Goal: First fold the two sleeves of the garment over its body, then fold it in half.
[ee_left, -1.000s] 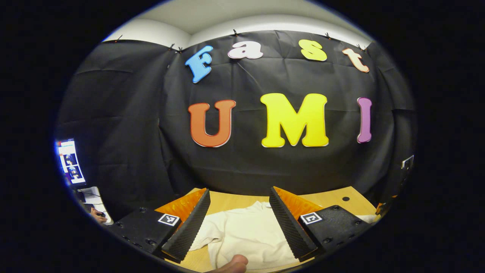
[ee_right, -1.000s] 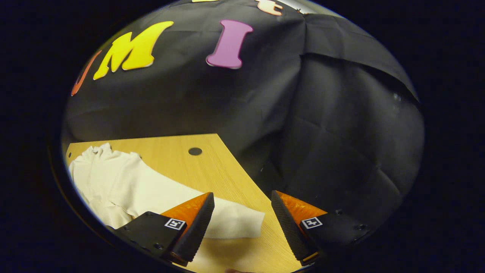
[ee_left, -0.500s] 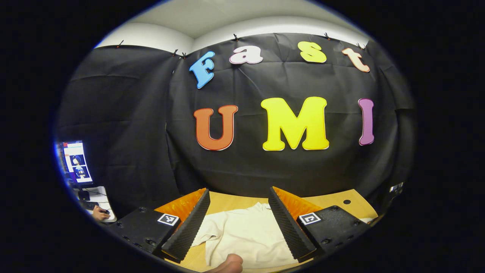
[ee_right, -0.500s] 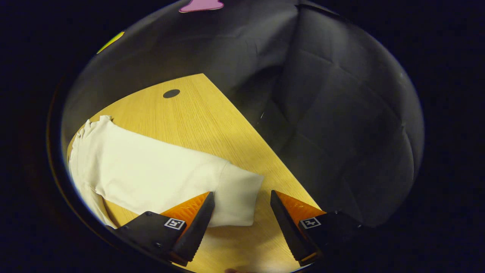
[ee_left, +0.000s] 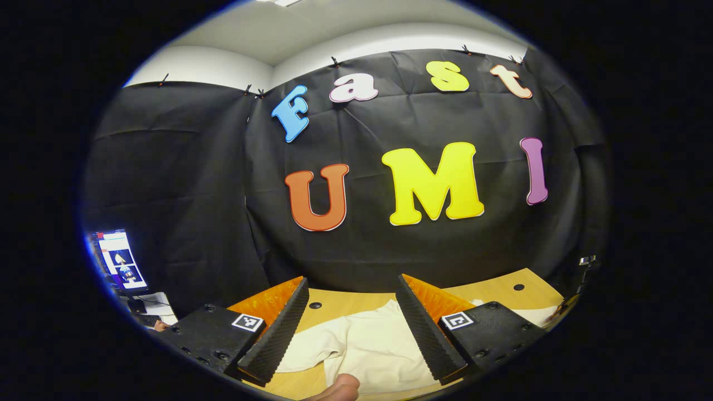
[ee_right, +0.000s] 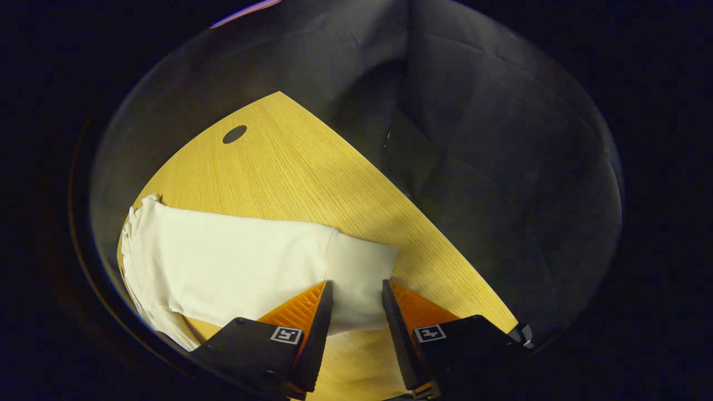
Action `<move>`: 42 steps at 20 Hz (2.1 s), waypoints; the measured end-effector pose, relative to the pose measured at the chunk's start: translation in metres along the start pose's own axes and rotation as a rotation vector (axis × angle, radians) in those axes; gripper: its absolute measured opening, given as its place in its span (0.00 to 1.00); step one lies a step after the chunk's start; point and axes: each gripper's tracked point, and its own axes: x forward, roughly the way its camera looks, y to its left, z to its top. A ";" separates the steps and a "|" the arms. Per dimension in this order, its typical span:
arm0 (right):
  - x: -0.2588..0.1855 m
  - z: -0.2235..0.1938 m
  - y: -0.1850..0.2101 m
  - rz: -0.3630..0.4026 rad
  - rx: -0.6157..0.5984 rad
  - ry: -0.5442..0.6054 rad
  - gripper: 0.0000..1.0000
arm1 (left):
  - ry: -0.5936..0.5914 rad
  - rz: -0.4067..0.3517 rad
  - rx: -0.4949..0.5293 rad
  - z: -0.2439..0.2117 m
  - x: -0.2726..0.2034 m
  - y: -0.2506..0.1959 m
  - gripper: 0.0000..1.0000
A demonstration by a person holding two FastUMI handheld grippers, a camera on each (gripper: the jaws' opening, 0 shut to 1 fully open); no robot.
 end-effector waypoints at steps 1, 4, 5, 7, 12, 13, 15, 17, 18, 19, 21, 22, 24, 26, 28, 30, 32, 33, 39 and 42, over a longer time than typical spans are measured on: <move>-0.001 -0.004 0.001 -0.001 -0.002 0.016 0.48 | 0.010 -0.004 -0.008 -0.003 0.001 0.002 1.00; 0.002 -0.004 0.017 0.049 0.016 0.022 0.23 | 0.040 -0.003 -0.012 -0.012 0.003 0.010 1.00; -0.001 -0.002 0.016 0.045 0.028 0.015 0.08 | 0.047 -0.004 -0.008 -0.014 0.004 0.011 1.00; -0.003 -0.001 0.014 0.034 0.018 0.014 0.01 | 0.059 -0.007 0.000 -0.017 0.006 0.016 1.00; -0.025 0.013 0.028 0.057 -0.017 -0.050 0.01 | 0.062 -0.030 0.044 -0.019 0.010 0.024 1.00; -0.032 0.015 0.032 0.064 -0.031 -0.064 0.01 | 0.063 -0.036 0.044 -0.020 0.011 0.024 1.00; -0.050 0.024 0.047 0.091 -0.039 -0.092 0.01 | 0.060 -0.046 0.041 -0.021 0.014 0.027 1.00; -0.075 0.034 0.073 0.142 -0.019 -0.110 0.01 | 0.058 -0.056 0.035 -0.025 0.018 0.033 1.00; -0.089 0.041 0.089 0.172 -0.012 -0.121 0.01 | 0.058 -0.065 0.031 -0.026 0.020 0.036 1.00; -0.104 0.047 0.103 0.192 -0.022 -0.140 0.01 | 0.059 -0.074 0.027 -0.029 0.022 0.038 1.00; -0.134 0.060 0.136 0.232 -0.074 -0.192 0.01 | 0.066 -0.100 0.015 -0.035 0.027 0.041 1.00; -0.148 0.065 0.154 0.248 -0.107 -0.214 0.01 | 0.068 -0.109 0.012 -0.037 0.028 0.045 1.00; -0.176 0.066 0.195 0.291 -0.155 -0.244 0.01 | 0.053 -0.122 0.010 -0.039 0.033 0.054 1.00; -0.200 0.062 0.241 0.337 -0.203 -0.264 0.01 | 0.051 -0.136 0.016 -0.044 0.036 0.063 1.00; -0.223 0.053 0.291 0.378 -0.256 -0.281 0.01 | 0.045 -0.148 0.019 -0.051 0.039 0.076 1.00; -0.237 0.038 0.335 0.404 -0.332 -0.298 0.01 | 0.049 -0.157 0.021 -0.058 0.043 0.086 1.00; -0.252 0.015 0.383 0.448 -0.397 -0.287 0.01 | 0.049 -0.158 0.020 -0.065 0.047 0.101 1.00; -0.259 0.001 0.407 0.468 -0.429 -0.278 0.01 | 0.052 -0.159 0.013 -0.070 0.049 0.107 1.00; -0.286 -0.096 0.550 0.590 -0.667 -0.252 0.01 | 0.125 -0.139 -0.013 -0.111 0.057 0.143 1.00; -0.277 -0.153 0.612 0.629 -0.769 -0.209 0.01 | 0.145 -0.124 -0.023 -0.130 0.058 0.162 1.00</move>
